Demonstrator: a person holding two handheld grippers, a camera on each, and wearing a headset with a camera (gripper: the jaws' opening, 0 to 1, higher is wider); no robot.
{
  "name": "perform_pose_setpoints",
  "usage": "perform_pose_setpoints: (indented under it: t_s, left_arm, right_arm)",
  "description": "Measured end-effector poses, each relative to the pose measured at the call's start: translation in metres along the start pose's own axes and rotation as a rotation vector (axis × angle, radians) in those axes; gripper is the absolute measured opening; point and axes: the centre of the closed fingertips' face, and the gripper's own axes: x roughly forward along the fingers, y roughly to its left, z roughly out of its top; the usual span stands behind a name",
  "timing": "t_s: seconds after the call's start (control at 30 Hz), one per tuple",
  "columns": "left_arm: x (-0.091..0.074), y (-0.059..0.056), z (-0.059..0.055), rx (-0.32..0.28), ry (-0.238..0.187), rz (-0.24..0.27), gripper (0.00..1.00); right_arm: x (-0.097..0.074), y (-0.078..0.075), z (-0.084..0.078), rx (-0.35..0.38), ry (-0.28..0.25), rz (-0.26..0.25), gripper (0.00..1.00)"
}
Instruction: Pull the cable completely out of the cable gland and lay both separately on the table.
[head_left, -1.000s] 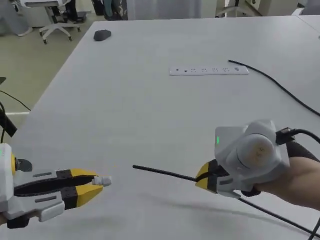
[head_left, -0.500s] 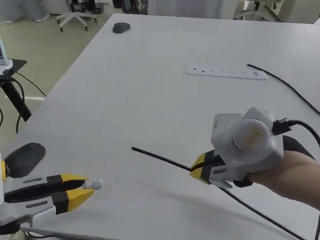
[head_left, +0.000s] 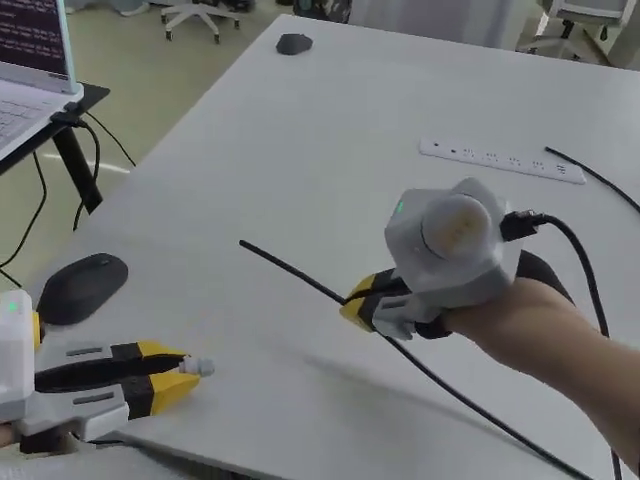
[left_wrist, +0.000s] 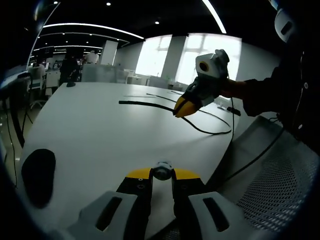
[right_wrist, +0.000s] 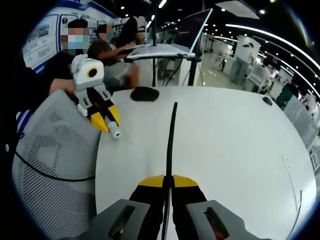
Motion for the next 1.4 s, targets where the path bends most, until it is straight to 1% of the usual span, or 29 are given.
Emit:
perform_pose_setpoints:
  t_s: [0.07,0.1,0.13,0.17,0.2,0.23,0.27,0.4,0.43,0.5,0.57,0.63,0.73,0.9,1.03,1.17,1.2,1.33,1.4]
  left_arm:
    - [0.002,0.002,-0.004,-0.003,-0.002,0.005,0.15]
    - [0.004,0.003,-0.006,-0.010,-0.005,0.003,0.15]
    - [0.005,0.002,-0.007,-0.009,-0.005,0.002,0.15]
    - [0.006,0.002,-0.008,-0.010,-0.007,0.000,0.15]
    - [0.008,0.003,-0.009,-0.011,-0.007,0.002,0.15]
    - [0.009,0.004,-0.009,-0.016,-0.014,0.000,0.15]
    - [0.010,0.004,-0.009,-0.025,-0.022,-0.002,0.15]
    - [0.015,0.007,-0.015,-0.017,-0.011,0.001,0.15]
    - [0.016,0.007,-0.015,-0.018,-0.012,-0.001,0.15]
    - [0.017,0.009,-0.016,-0.014,-0.012,0.003,0.15]
    - [0.017,0.010,-0.018,-0.012,-0.013,0.005,0.15]
    - [0.016,0.011,-0.018,-0.015,-0.017,0.004,0.15]
    - [0.016,0.013,-0.021,-0.019,-0.023,0.009,0.15]
    - [0.015,0.015,-0.021,-0.014,-0.030,0.013,0.15]
    - [0.016,0.015,-0.023,-0.010,-0.026,0.011,0.15]
    - [0.017,0.016,-0.023,-0.010,-0.035,0.011,0.15]
    - [0.017,0.016,-0.023,-0.010,-0.037,0.010,0.15]
    - [0.018,0.016,-0.023,-0.001,-0.053,0.008,0.15]
    - [0.019,0.017,-0.023,-0.011,-0.061,0.010,0.15]
  right_arm:
    - [0.011,0.000,0.006,0.018,-0.008,0.006,0.00]
    - [0.013,0.000,0.007,0.024,-0.010,0.009,0.00]
    - [0.020,0.001,0.014,0.033,-0.023,0.009,0.00]
    - [0.023,0.003,0.019,0.033,-0.036,0.016,0.00]
    - [0.028,0.004,0.024,0.058,-0.047,0.017,0.00]
    - [0.032,0.005,0.026,0.068,-0.054,0.023,0.00]
    - [0.039,0.007,0.028,0.094,-0.060,0.031,0.00]
    - [0.060,0.010,0.030,0.174,-0.070,0.052,0.00]
    - [0.066,0.011,0.031,0.185,-0.070,0.057,0.00]
    - [0.072,0.011,0.033,0.197,-0.076,0.056,0.00]
    - [0.081,0.016,0.037,0.206,-0.077,0.059,0.00]
    - [0.087,0.018,0.036,0.211,-0.068,0.063,0.00]
    - [0.095,0.020,0.031,0.216,-0.049,0.060,0.00]
    - [0.104,0.019,0.030,0.222,-0.050,0.050,0.00]
    - [0.111,0.018,0.029,0.220,-0.051,0.038,0.00]
    - [0.115,0.016,0.027,0.193,-0.043,0.020,0.00]
    - [0.115,0.016,0.028,0.185,-0.050,0.021,0.00]
    - [0.116,0.014,0.028,0.166,-0.051,0.012,0.00]
    - [0.116,0.014,0.029,0.127,-0.050,0.002,0.00]
